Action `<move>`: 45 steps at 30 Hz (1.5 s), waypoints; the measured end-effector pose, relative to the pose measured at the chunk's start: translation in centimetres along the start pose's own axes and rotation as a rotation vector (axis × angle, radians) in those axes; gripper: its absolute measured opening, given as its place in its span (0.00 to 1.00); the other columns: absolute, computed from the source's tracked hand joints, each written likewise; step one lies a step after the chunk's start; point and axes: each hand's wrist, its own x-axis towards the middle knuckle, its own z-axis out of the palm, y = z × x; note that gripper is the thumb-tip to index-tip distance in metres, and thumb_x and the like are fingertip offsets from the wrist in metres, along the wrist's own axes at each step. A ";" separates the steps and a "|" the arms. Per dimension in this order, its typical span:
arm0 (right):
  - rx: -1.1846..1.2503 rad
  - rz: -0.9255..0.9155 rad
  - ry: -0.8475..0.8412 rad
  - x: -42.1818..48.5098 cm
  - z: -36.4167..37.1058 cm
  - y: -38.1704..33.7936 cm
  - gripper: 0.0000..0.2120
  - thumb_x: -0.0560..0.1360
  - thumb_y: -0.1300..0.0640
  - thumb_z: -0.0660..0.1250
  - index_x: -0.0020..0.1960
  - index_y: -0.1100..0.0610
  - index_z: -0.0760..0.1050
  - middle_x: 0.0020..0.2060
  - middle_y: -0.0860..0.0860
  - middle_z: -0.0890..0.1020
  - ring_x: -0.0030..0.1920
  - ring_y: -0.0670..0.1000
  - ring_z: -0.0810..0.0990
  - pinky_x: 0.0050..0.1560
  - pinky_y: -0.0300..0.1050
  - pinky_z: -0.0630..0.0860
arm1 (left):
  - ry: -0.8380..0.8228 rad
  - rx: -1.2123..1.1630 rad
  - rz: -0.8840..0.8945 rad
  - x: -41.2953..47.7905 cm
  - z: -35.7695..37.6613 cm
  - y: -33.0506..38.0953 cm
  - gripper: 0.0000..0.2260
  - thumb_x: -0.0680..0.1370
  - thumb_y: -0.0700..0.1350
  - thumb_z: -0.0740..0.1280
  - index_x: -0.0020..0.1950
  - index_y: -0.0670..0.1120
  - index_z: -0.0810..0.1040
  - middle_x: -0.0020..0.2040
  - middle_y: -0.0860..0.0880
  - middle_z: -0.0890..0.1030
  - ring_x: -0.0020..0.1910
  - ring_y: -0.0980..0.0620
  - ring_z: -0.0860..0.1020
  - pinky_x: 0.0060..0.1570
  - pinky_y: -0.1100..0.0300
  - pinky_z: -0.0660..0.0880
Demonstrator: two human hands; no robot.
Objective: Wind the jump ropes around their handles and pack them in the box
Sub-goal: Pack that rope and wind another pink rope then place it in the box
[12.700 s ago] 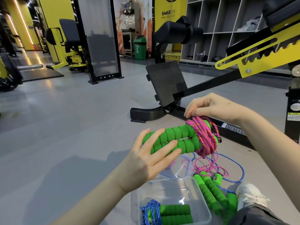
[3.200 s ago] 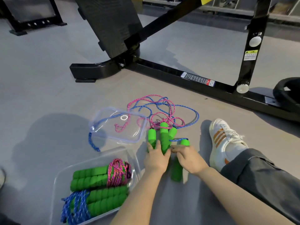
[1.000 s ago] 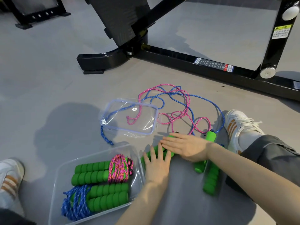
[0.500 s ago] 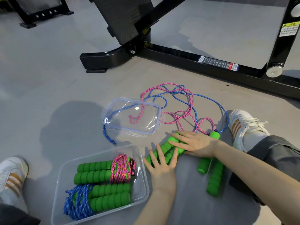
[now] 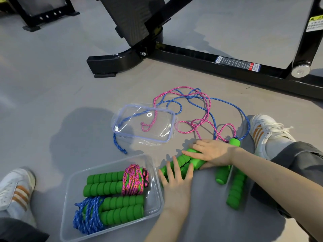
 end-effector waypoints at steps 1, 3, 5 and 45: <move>0.016 0.006 -0.001 0.0 0.0 -0.1 0.33 0.74 0.38 0.50 0.72 0.58 0.57 0.45 0.53 0.78 0.44 0.53 0.78 0.45 0.43 0.78 | 0.014 -0.001 0.001 0.0 -0.1 -0.1 0.22 0.71 0.44 0.53 0.65 0.55 0.66 0.66 0.33 0.65 0.60 0.37 0.69 0.57 0.38 0.62; 0.036 0.011 0.019 -0.2 0.0 -0.1 0.33 0.74 0.39 0.49 0.72 0.58 0.58 0.45 0.53 0.78 0.44 0.53 0.79 0.44 0.43 0.79 | 0.051 0.005 0.020 -0.1 0.0 -0.4 0.23 0.71 0.44 0.55 0.66 0.56 0.65 0.66 0.30 0.64 0.61 0.37 0.67 0.58 0.40 0.61; 0.049 0.005 0.002 -0.2 -0.3 0.0 0.34 0.74 0.39 0.51 0.72 0.58 0.57 0.45 0.53 0.78 0.44 0.53 0.78 0.44 0.42 0.79 | 0.072 0.010 0.031 -0.2 0.3 -0.5 0.28 0.68 0.45 0.64 0.68 0.58 0.69 0.64 0.28 0.66 0.61 0.37 0.67 0.59 0.41 0.61; 0.185 0.158 -0.436 -0.3 -2.6 -0.1 0.35 0.78 0.45 0.59 0.75 0.62 0.50 0.67 0.59 0.65 0.66 0.57 0.66 0.65 0.49 0.66 | -0.028 0.090 0.068 0.1 -0.7 0.6 0.27 0.69 0.41 0.52 0.67 0.55 0.66 0.55 0.30 0.71 0.54 0.34 0.69 0.57 0.40 0.62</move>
